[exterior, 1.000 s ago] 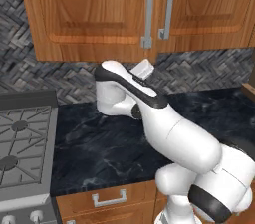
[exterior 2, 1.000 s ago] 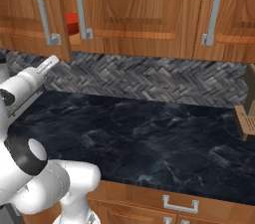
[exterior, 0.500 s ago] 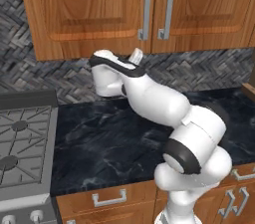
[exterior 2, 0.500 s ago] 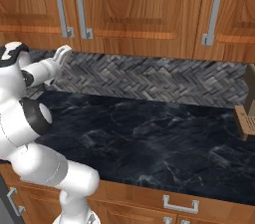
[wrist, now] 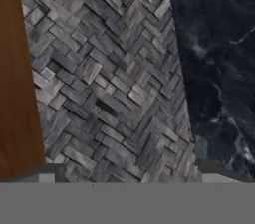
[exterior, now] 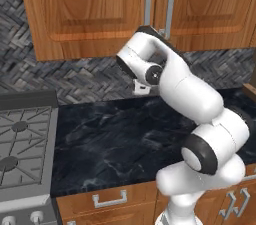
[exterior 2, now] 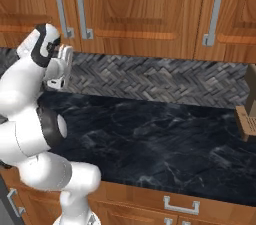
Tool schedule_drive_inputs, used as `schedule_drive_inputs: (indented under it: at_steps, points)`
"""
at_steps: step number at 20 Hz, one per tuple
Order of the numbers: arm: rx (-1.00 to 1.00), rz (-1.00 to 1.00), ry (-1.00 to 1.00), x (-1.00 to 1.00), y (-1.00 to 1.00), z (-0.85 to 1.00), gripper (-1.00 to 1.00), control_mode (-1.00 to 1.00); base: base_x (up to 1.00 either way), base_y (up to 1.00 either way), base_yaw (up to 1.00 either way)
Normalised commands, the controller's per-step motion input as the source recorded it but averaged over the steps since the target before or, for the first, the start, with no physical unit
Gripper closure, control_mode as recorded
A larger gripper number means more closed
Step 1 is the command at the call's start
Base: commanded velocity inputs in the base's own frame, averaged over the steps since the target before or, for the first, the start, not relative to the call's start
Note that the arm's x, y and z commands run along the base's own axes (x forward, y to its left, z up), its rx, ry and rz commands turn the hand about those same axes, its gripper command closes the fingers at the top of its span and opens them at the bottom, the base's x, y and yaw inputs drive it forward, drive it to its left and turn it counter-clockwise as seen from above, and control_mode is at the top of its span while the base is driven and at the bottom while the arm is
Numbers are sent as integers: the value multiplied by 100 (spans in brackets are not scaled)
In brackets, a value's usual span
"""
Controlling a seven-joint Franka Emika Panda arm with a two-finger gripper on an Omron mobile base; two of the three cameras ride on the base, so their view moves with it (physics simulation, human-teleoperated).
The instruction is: Open the cabinet. Pick the bowls from the counter and place them in the cabinet. Then close the cabinet.
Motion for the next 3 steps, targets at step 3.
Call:
schedule_drive_inputs:
  at_steps: [3]
  points:
    - [-30,-29,88,54,0,50,-100,-100,0,0,0]
